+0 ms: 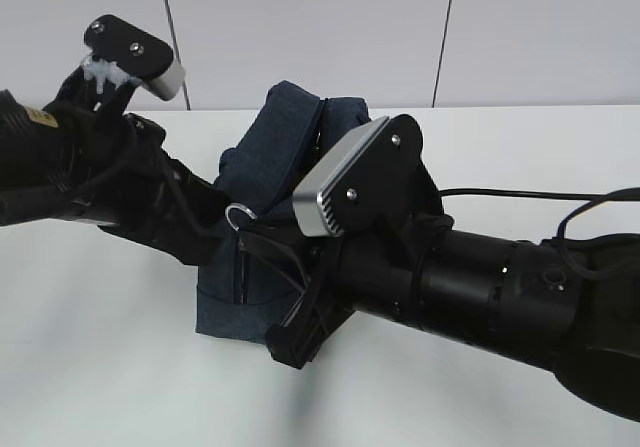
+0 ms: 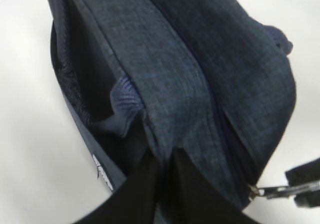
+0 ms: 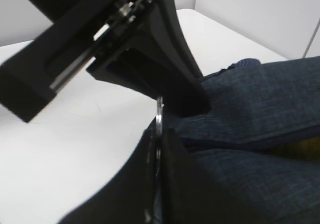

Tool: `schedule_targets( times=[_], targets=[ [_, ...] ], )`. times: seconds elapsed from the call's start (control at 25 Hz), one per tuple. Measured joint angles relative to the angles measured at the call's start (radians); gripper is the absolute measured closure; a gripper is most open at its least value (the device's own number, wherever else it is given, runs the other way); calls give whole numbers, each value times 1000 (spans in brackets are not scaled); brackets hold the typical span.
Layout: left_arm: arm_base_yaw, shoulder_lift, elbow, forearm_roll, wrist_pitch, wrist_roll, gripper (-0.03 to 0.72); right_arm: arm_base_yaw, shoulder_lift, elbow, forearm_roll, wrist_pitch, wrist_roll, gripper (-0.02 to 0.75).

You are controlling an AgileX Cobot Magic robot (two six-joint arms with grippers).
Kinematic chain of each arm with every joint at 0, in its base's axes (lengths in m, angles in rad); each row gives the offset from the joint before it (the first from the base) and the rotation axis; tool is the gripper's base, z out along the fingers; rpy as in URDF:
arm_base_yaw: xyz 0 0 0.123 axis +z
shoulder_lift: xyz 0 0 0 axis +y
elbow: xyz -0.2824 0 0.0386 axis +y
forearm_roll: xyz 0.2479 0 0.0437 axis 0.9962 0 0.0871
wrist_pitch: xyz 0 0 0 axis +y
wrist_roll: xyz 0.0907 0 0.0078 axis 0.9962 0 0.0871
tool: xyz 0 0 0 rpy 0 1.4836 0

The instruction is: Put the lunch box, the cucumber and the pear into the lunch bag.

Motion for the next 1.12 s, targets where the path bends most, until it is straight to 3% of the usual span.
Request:
schedule_targets(
  times=[1.12],
  targets=[
    [-2,0,-9,1,14,0,685,4,-2,3,344,-49,-340,738]
  ],
)
